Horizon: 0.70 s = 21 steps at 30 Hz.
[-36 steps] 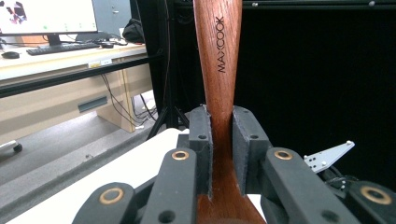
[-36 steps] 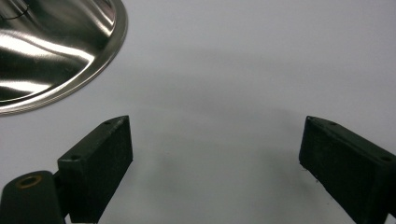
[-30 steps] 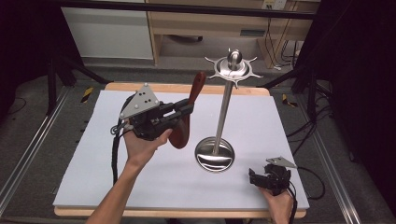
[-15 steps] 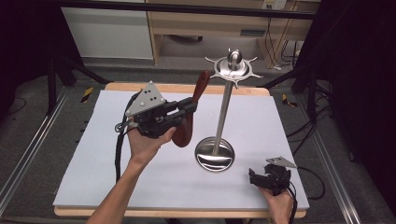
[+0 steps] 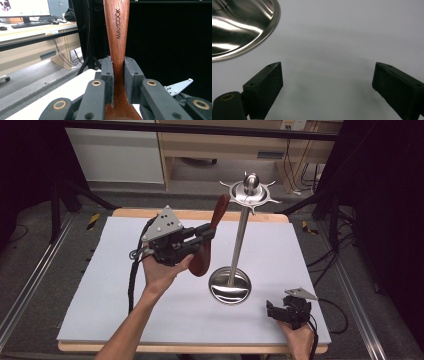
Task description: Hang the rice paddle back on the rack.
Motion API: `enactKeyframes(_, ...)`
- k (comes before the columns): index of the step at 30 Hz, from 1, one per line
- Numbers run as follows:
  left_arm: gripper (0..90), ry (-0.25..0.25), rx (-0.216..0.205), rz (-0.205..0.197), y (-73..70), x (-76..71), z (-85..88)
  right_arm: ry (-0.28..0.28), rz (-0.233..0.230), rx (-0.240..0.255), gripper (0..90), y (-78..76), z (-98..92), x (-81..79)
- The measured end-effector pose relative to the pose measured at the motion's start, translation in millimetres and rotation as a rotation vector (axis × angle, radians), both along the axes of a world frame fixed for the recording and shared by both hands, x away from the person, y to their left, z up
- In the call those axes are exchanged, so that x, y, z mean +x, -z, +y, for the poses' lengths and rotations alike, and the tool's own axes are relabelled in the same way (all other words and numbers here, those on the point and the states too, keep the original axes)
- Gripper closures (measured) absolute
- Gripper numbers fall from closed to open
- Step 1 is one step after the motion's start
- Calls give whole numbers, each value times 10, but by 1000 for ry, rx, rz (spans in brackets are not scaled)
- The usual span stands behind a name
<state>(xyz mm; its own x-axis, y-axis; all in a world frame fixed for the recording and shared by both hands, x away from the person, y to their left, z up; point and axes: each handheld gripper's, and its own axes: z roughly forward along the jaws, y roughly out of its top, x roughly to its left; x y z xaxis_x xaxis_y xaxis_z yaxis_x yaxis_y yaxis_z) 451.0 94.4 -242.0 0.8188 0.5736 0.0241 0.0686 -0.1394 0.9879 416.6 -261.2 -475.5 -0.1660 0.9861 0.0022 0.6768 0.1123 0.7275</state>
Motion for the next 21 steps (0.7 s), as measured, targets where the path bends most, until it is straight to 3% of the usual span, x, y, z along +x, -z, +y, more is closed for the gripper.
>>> enactKeyframes(9,785,16,-27,9,29,54,-43,-1,0,0,102,-1,-1,0)
enactKeyframes(21,784,2,-19,-11,51,65,-83,-2,1,0,102,0,2,0)
